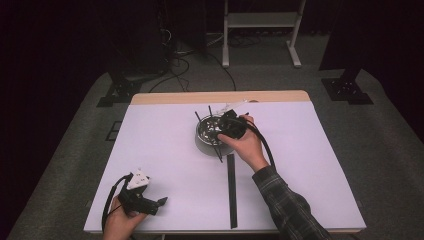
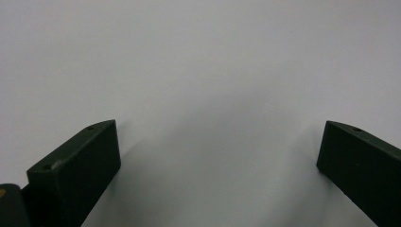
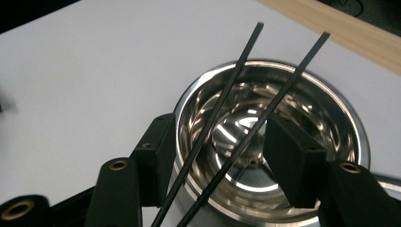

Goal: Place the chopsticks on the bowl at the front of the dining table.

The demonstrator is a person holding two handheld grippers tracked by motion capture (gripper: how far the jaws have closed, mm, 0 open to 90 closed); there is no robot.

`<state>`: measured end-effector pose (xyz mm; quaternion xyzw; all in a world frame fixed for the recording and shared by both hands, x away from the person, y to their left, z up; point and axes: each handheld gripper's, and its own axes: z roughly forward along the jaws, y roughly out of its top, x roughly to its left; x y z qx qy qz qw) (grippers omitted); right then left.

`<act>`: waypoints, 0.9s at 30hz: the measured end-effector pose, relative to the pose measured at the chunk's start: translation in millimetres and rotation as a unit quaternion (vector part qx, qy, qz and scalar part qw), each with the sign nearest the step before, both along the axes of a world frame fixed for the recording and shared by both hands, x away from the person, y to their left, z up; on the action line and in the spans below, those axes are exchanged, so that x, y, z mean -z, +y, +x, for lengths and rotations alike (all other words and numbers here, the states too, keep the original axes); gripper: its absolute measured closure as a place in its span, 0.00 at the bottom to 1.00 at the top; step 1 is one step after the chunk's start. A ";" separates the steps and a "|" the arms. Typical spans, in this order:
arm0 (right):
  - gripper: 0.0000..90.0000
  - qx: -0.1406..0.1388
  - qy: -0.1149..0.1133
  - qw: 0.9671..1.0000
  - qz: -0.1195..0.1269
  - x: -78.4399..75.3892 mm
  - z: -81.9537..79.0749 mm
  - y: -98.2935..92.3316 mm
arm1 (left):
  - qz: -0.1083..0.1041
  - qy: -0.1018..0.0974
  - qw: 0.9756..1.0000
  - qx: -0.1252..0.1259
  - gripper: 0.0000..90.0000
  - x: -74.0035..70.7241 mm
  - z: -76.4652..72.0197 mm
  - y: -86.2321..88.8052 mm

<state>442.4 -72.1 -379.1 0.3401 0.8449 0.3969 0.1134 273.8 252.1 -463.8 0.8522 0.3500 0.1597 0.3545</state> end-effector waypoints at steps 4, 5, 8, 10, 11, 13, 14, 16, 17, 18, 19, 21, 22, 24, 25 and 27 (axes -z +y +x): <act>0.53 0.002 0.002 1.000 0.005 -2.5 13.8 9.4 | -0.001 -0.001 1.000 -0.001 0.00 0.2 0.0 -0.1; 0.53 0.000 0.004 1.000 0.006 -2.9 17.3 12.4 | 0.000 -0.001 1.000 0.000 0.00 0.1 0.0 0.0; 0.58 -0.004 0.005 1.000 0.003 -2.6 25.4 22.8 | 0.000 -0.001 1.000 0.000 0.00 0.1 0.0 0.0; 0.67 -0.006 0.003 1.000 -0.005 -1.3 29.8 29.7 | 0.000 -0.002 1.000 0.000 0.00 0.1 0.1 0.1; 0.68 -0.005 0.003 1.000 -0.009 -0.9 30.7 31.8 | 0.000 -0.002 1.000 0.000 0.00 0.1 0.1 0.0; 0.79 -0.002 0.002 1.000 -0.018 1.1 33.8 36.5 | 0.000 -0.002 1.000 0.000 0.00 0.2 0.1 0.0; 0.84 -0.002 -0.001 1.000 -0.021 2.1 35.3 38.0 | 0.000 -0.002 1.000 0.000 0.00 0.2 0.1 0.0; 0.93 0.003 -0.004 1.000 -0.018 2.8 36.5 38.7 | 0.000 -0.002 1.000 0.000 0.00 0.1 0.1 0.0; 0.96 0.000 0.000 1.000 -0.013 3.3 37.4 39.0 | 0.000 -0.002 1.000 0.000 0.00 0.1 0.1 0.0; 0.99 -0.004 0.003 1.000 -0.011 3.7 37.7 39.4 | 0.000 -0.002 1.000 0.000 0.00 0.1 0.1 0.0; 1.00 -0.010 0.006 1.000 -0.012 4.4 38.0 40.5 | 0.000 -0.002 1.000 0.000 0.00 0.1 0.1 0.0; 1.00 -0.018 0.011 1.000 -0.017 6.2 38.4 43.2 | 0.000 -0.002 1.000 0.000 0.00 0.1 0.1 0.0; 1.00 -0.019 0.012 1.000 -0.017 6.9 38.4 44.2 | 0.000 -0.002 1.000 0.000 0.00 0.1 0.1 0.0; 1.00 -0.021 0.015 0.999 -0.019 8.6 38.8 46.3 | 0.000 -0.002 1.000 0.000 0.00 0.1 0.0 0.0; 1.00 -0.022 0.015 0.999 -0.020 9.6 39.4 47.2 | 0.000 -0.002 1.000 0.000 0.00 0.1 0.0 0.0; 1.00 -0.023 0.018 0.999 -0.020 11.1 39.8 48.7 | 0.001 -0.002 1.000 0.000 0.00 0.0 0.1 0.1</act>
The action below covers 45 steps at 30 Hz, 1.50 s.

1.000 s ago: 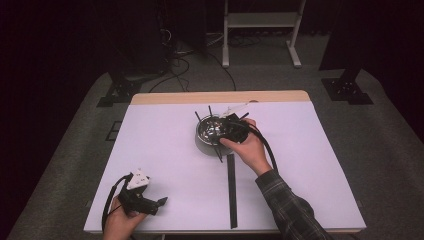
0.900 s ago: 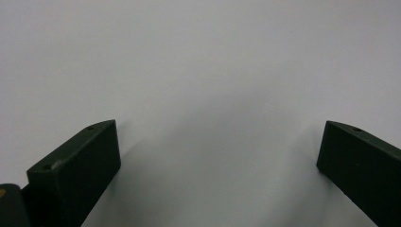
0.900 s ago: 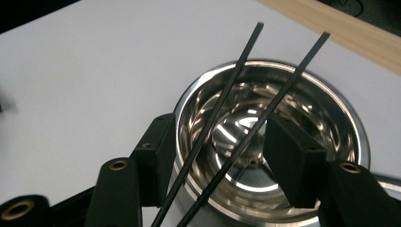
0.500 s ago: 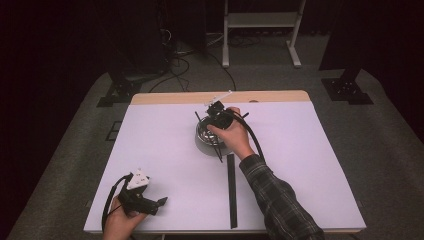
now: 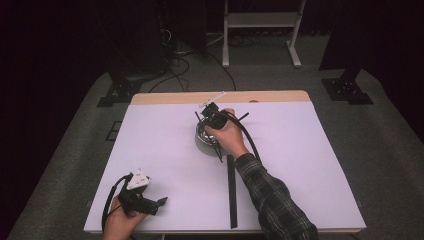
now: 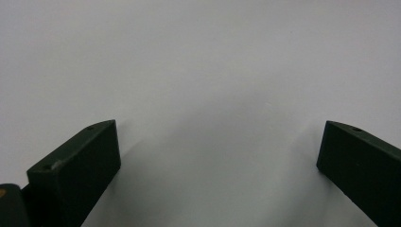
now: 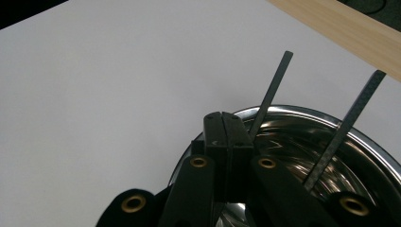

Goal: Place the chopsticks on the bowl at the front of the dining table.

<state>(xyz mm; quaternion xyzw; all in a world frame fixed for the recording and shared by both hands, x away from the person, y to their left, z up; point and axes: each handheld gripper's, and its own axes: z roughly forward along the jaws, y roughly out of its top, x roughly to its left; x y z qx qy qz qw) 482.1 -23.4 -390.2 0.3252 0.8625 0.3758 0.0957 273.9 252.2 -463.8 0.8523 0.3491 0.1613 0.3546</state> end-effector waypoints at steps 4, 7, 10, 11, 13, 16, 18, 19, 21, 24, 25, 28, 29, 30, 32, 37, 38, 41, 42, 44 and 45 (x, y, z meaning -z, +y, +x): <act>1.00 0.006 0.004 1.000 -0.009 4.7 3.1 1.1 | 0.001 0.000 1.000 0.000 0.00 0.0 0.1 0.1; 1.00 0.013 0.007 1.000 -0.010 7.0 6.1 -0.5 | 0.001 0.000 1.000 0.000 0.00 0.0 0.1 0.1; 1.00 0.018 0.007 1.000 -0.013 8.1 8.5 -3.1 | 0.000 0.000 1.000 0.000 0.00 0.0 0.0 0.0; 1.00 0.021 0.008 1.000 -0.013 8.3 8.8 -3.7 | 0.000 0.000 1.000 0.000 0.00 0.1 0.0 0.0; 1.00 0.024 0.007 1.000 -0.016 8.4 9.9 -5.6 | 0.000 0.000 1.000 0.000 0.00 0.1 0.0 0.0; 1.00 0.031 0.007 0.999 -0.018 8.1 10.9 -7.9 | 0.000 0.000 1.000 0.000 0.00 0.1 0.0 0.0; 1.00 0.034 0.007 0.999 -0.019 8.4 11.6 -9.1 | 0.000 0.000 1.000 0.000 0.00 0.1 0.0 0.0; 1.00 0.036 0.006 0.999 -0.021 8.7 11.9 -9.5 | 0.000 0.000 1.000 0.000 0.00 0.1 0.0 0.0; 1.00 0.039 0.006 0.999 -0.022 8.9 12.1 -10.8 | 0.000 0.000 1.000 0.000 0.00 0.1 0.0 0.0; 1.00 0.043 0.002 0.999 -0.019 8.2 10.9 -12.9 | 0.001 0.000 1.000 0.000 0.00 0.0 0.1 0.1; 1.00 0.042 0.001 0.999 -0.015 6.8 9.5 -14.0 | 0.001 0.000 1.000 0.000 0.00 0.0 0.1 0.1; 1.00 0.041 -0.006 0.999 -0.007 2.6 6.0 -18.1 | 0.000 0.000 1.000 0.000 0.00 0.0 0.0 0.1; 1.00 0.041 -0.008 0.999 -0.004 0.9 4.8 -20.1 | 0.000 0.000 1.000 0.000 0.00 0.0 0.0 0.1; 1.00 0.041 -0.009 0.999 -0.002 -0.5 3.8 -21.9 | 0.000 0.000 1.000 0.000 0.00 -0.1 0.0 0.0; 1.00 0.043 -0.013 0.999 0.004 -3.9 0.5 -26.9 | 0.000 0.000 1.000 0.000 0.00 0.1 0.0 -0.1; 1.00 0.048 -0.022 0.999 0.012 -7.3 -6.9 -42.5 | 0.000 0.001 1.000 0.000 0.00 -0.2 -0.1 0.0; 1.00 0.050 -0.025 0.998 0.014 -6.6 -8.2 -45.7 | 0.001 0.001 1.000 0.000 0.00 -0.1 -0.1 0.0; 1.00 0.054 -0.022 0.998 0.015 -2.1 -12.2 -54.2 | 0.000 0.000 1.000 0.000 0.00 0.1 0.0 -0.1; 1.00 0.055 -0.020 0.998 0.016 0.0 -13.3 -56.5 | -0.001 0.001 1.000 -0.001 0.00 0.1 -0.1 -0.2; 1.00 0.058 -0.015 0.998 0.018 3.9 -16.0 -60.5 | -0.001 0.001 1.000 0.000 0.00 0.1 -0.1 -0.2; 1.00 0.058 -0.015 0.998 0.019 6.0 -17.1 -61.9 | -0.001 0.001 1.000 0.000 0.00 0.1 -0.1 -0.2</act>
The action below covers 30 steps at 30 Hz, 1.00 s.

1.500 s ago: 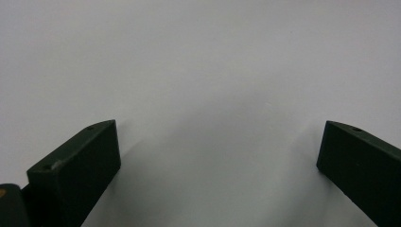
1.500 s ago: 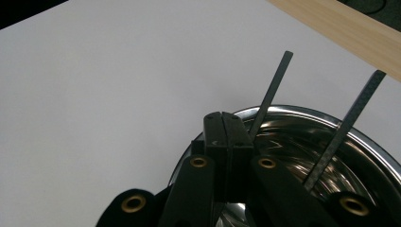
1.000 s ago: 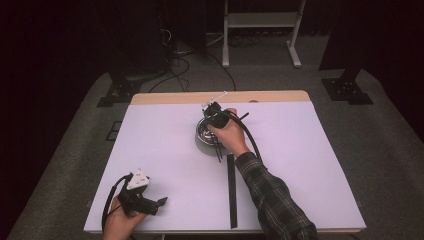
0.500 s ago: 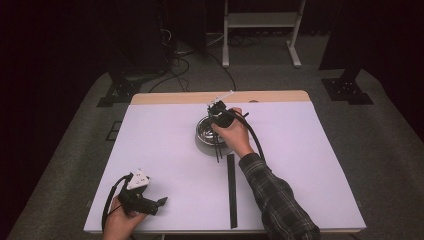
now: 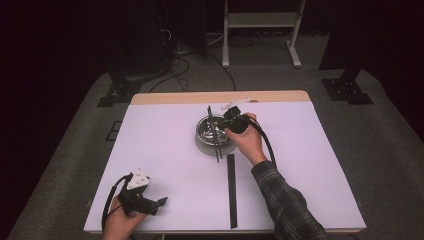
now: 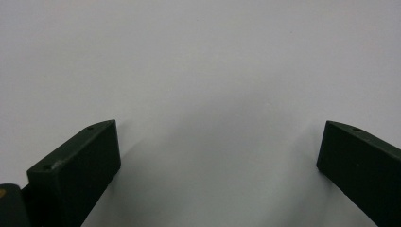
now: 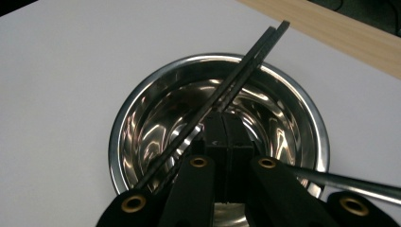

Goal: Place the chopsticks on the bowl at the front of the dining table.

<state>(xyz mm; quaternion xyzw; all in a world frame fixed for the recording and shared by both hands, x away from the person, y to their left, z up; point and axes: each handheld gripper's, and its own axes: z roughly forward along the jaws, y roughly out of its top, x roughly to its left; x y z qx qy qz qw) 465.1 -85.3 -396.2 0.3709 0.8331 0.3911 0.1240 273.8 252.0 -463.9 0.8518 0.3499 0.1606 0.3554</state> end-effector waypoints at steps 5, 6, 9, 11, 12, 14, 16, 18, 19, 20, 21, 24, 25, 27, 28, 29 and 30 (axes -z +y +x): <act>1.00 -0.007 0.010 1.000 -0.004 9.8 -5.1 -1.9 | 0.000 0.000 1.000 0.000 0.00 0.0 0.0 0.0; 1.00 -0.009 0.011 1.000 -0.004 11.2 -6.2 -1.4 | 0.000 0.000 1.000 0.000 0.00 0.0 0.0 0.0; 1.00 -0.018 0.014 1.000 -0.002 14.3 -10.1 0.6 | -0.001 0.000 1.000 -0.001 0.00 0.0 0.0 -0.1; 1.00 -0.022 0.015 1.000 -0.003 15.4 -12.5 2.5 | 0.000 0.000 1.000 0.000 0.00 0.0 0.0 0.0; 1.00 -0.024 0.016 1.000 -0.002 15.9 -13.5 3.6 | 0.000 0.000 1.000 0.000 0.00 0.0 0.0 0.0; 1.00 -0.028 0.015 0.999 -0.003 16.3 -15.3 5.7 | 0.000 0.000 1.000 0.000 0.00 0.0 -0.1 0.0; 1.00 -0.030 0.017 0.999 -0.001 16.6 -16.8 7.9 | 0.000 0.000 1.000 0.000 0.00 0.0 -0.1 -0.1; 1.00 -0.034 0.017 0.999 -0.002 16.7 -17.6 9.9 | -0.001 0.000 1.000 -0.001 0.00 0.0 -0.1 -0.1; 1.00 -0.034 0.017 0.999 -0.002 16.6 -18.0 10.6 | 0.000 0.000 1.000 0.000 0.00 0.0 0.0 0.0; 1.00 -0.037 0.016 0.999 -0.002 16.7 -18.2 11.4 | 0.000 0.000 1.000 0.000 0.00 0.0 0.0 0.0; 1.00 -0.038 0.017 0.999 -0.002 16.6 -18.4 12.0 | 0.000 0.000 1.000 0.000 0.00 0.0 0.0 0.0; 1.00 -0.040 0.017 0.999 -0.002 16.8 -19.2 13.8 | 0.000 0.000 1.000 0.000 0.00 0.0 0.0 0.0; 1.00 -0.042 0.016 0.999 -0.003 16.9 -19.3 14.1 | 0.001 0.000 1.000 0.000 0.00 -0.1 0.0 0.1; 1.00 -0.043 0.016 0.999 -0.002 17.0 -19.4 14.4 | 0.000 0.000 1.000 0.000 0.00 0.0 0.0 0.0; 1.00 -0.042 0.015 0.999 -0.003 16.8 -19.4 14.7 | 0.000 0.000 1.000 0.000 0.00 0.0 0.0 0.0; 1.00 -0.042 0.014 0.999 -0.003 16.7 -19.3 14.9 | 0.001 0.000 1.000 0.000 0.00 -0.1 0.0 0.1; 1.00 -0.040 0.013 0.999 -0.003 16.4 -19.5 14.9 | 0.000 0.000 1.000 0.000 0.00 0.0 -0.1 0.0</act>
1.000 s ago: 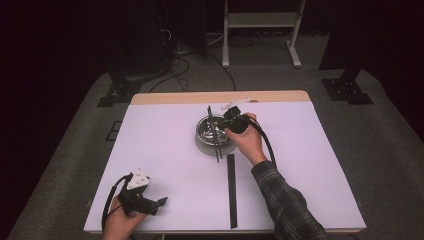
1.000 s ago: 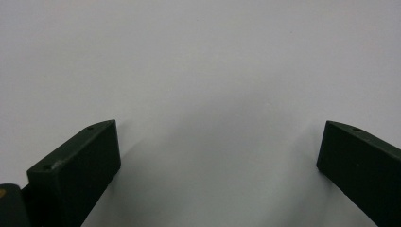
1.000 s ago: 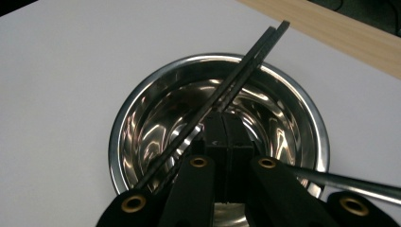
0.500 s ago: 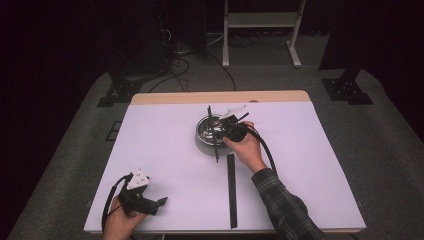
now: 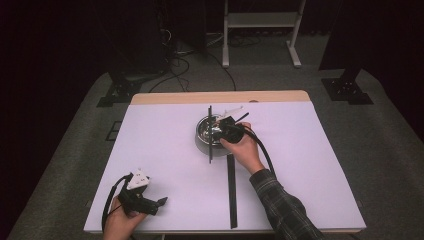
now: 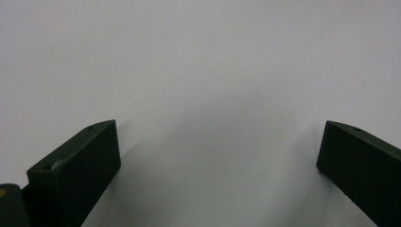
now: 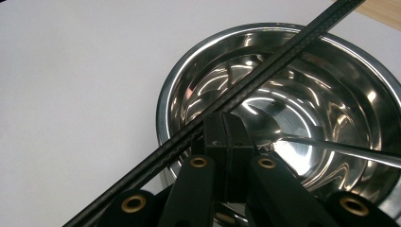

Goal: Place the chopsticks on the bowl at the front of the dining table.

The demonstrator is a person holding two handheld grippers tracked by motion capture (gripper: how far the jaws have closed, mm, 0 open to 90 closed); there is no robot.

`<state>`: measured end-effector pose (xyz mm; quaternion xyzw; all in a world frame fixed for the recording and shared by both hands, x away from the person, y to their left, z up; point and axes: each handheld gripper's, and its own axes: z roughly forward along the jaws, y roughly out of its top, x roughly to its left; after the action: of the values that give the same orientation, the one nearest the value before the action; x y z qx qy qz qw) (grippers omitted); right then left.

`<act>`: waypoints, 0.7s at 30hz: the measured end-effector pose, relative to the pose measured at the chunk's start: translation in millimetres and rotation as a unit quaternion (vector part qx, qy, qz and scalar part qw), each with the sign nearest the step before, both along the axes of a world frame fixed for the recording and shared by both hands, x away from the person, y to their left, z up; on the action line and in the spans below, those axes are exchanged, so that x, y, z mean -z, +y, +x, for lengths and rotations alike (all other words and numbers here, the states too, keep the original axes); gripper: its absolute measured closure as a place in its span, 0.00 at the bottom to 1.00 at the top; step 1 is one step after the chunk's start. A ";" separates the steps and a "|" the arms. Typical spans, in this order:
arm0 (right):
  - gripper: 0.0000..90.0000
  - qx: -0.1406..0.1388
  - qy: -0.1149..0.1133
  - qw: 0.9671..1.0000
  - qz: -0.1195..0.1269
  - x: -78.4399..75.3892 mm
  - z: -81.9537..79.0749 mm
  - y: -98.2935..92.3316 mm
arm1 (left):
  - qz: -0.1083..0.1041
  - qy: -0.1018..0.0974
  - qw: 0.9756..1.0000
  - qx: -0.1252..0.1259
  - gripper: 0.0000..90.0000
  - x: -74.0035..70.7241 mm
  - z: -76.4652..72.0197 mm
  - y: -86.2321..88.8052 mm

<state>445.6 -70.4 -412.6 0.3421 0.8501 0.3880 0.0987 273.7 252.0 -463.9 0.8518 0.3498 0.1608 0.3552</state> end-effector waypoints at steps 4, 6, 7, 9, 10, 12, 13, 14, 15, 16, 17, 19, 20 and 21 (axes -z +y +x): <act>1.00 -0.002 -0.004 1.000 0.004 -4.1 -3.8 -2.9 | 0.000 0.000 1.000 0.000 0.00 0.0 0.1 0.0; 1.00 -0.007 -0.009 1.000 0.004 -7.8 -8.9 -4.8 | 0.000 0.000 1.000 0.000 0.00 0.0 0.1 0.1; 1.00 -0.010 -0.013 1.000 0.003 -9.6 -11.9 -5.8 | 0.000 0.000 1.000 0.000 0.00 0.0 0.1 0.1; 1.00 -0.013 -0.016 1.000 0.005 -13.3 -18.6 -7.7 | 0.000 0.000 1.000 0.000 0.00 0.0 0.1 0.1; 1.00 -0.019 -0.018 1.000 0.006 -15.4 -23.8 -9.3 | 0.000 0.000 1.000 0.000 0.00 0.0 0.1 0.0; 1.00 -0.024 -0.020 0.999 0.008 -18.3 -32.3 -12.0 | 0.001 0.001 1.000 0.000 0.00 -0.1 0.1 0.1; 1.00 -0.028 -0.022 0.999 0.010 -19.5 -37.2 -13.8 | 0.001 0.000 1.000 0.000 0.00 -0.1 0.1 0.1; 1.00 -0.032 -0.025 0.999 0.010 -20.6 -43.1 -16.1 | 0.001 0.000 1.000 0.001 0.00 -0.1 0.2 0.2; 1.00 -0.034 -0.026 0.999 0.012 -21.1 -46.6 -17.6 | 0.001 0.000 1.000 0.001 0.00 -0.1 0.2 0.2; 1.00 -0.039 -0.028 0.999 0.011 -21.2 -52.1 -19.8 | 0.001 0.000 1.000 0.001 0.00 -0.1 0.2 0.2; 1.00 -0.041 -0.029 0.999 0.010 -21.0 -55.2 -21.2 | 0.001 0.000 1.000 0.001 0.00 -0.1 0.2 0.2; 1.00 -0.045 -0.027 0.999 0.014 -19.7 -62.7 -24.7 | 0.001 0.001 1.000 0.000 0.00 -0.2 0.1 0.2; 1.00 -0.048 -0.025 0.998 0.017 -18.7 -66.1 -26.6 | 0.002 0.001 1.000 0.001 0.00 -0.3 0.2 0.3; 1.00 -0.051 -0.024 0.998 0.020 -17.0 -69.9 -28.6 | 0.002 0.001 1.000 0.002 0.00 -0.3 0.2 0.3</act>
<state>375.7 -99.0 -395.7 0.2910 0.8558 0.4176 0.0925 273.9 252.4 -463.6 0.8534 0.3483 0.1602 0.3531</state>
